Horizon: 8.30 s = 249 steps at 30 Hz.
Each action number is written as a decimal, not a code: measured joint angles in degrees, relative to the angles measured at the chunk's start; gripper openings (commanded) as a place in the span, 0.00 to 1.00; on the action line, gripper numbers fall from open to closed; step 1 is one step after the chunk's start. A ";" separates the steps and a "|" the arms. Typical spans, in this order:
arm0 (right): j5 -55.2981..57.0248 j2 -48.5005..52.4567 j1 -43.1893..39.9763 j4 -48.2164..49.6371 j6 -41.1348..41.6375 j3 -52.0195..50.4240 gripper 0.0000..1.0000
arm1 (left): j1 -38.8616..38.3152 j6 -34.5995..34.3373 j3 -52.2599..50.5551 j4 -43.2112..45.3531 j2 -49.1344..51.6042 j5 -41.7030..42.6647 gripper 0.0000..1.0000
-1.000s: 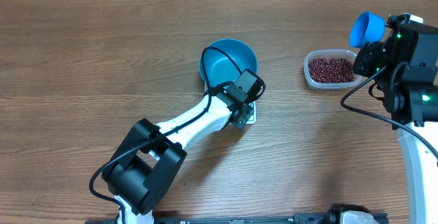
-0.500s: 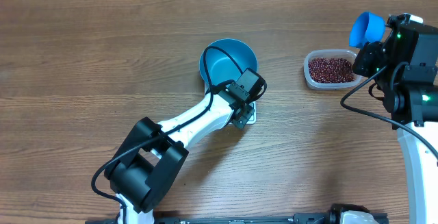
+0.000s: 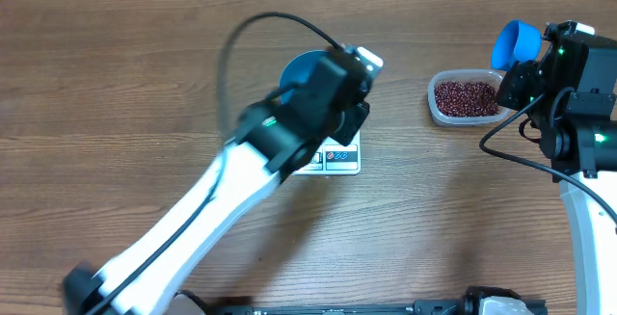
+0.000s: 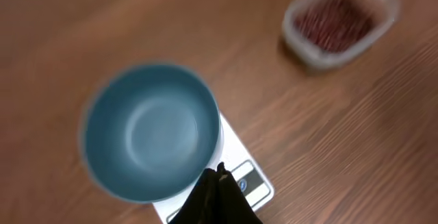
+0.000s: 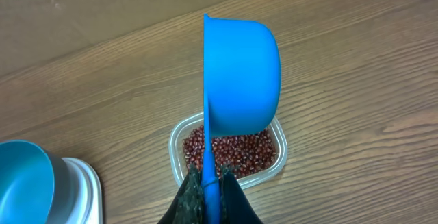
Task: Scoop item into bowl and weigh 150g on scale
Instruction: 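Withdraw the left gripper up and left away from the scale, then lower the blue scoop into the red bean tub with the right gripper, then scoop red beans and lift the filled scoop with the right gripper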
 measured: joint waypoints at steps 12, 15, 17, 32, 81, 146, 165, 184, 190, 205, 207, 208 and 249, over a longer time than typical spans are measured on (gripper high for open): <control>0.00 0.00 0.00 -2.69 -1.44 0.00 0.03 | 11.67 2.45 0.09 -18.36 -8.70 -8.15 0.05; 0.02 0.00 0.00 -2.99 -1.46 0.00 0.03 | 16.59 7.91 0.09 -21.90 -8.37 -1.97 0.54; 0.00 0.00 0.00 -3.17 -1.46 0.00 0.03 | 18.64 10.47 0.09 -22.49 -8.31 3.76 0.53; 0.00 0.00 0.00 -5.81 -1.46 0.00 0.03 | 19.69 13.53 0.09 -24.87 -8.28 16.09 1.00; 18.18 29.42 8.70 -17.66 -10.03 12.24 0.03 | 19.69 13.70 0.09 -24.90 -8.28 16.15 0.99; 4.63 35.58 7.85 -31.91 -14.40 20.72 0.03 | 19.69 13.70 0.09 -24.90 -8.28 16.15 1.00; 13.57 42.01 7.93 -34.51 -10.64 21.79 0.03 | 19.69 13.70 0.09 -24.90 -8.28 16.15 1.00; 5.27 42.12 8.52 -39.95 -12.07 25.79 0.03 | 19.69 13.70 0.09 -24.90 -8.28 16.15 0.99; 0.98 42.12 5.64 -39.63 -12.13 25.79 0.03 | 19.69 13.70 0.09 -24.90 -8.28 16.15 1.00; -8.52 42.32 4.55 -37.62 -16.46 25.79 0.03 | 19.69 13.73 0.09 -24.90 -8.28 16.15 1.00; -8.79 42.32 4.52 -37.38 -16.48 25.79 0.04 | 19.69 13.70 0.09 -24.90 -8.28 16.15 1.00; -9.38 42.32 4.44 -37.22 -16.63 25.79 0.04 | 19.69 13.70 0.09 -24.90 -8.28 16.15 1.00; -32.92 42.73 -7.23 -34.23 -25.70 20.90 0.04 | 19.69 13.70 0.09 -24.90 -8.28 16.15 1.00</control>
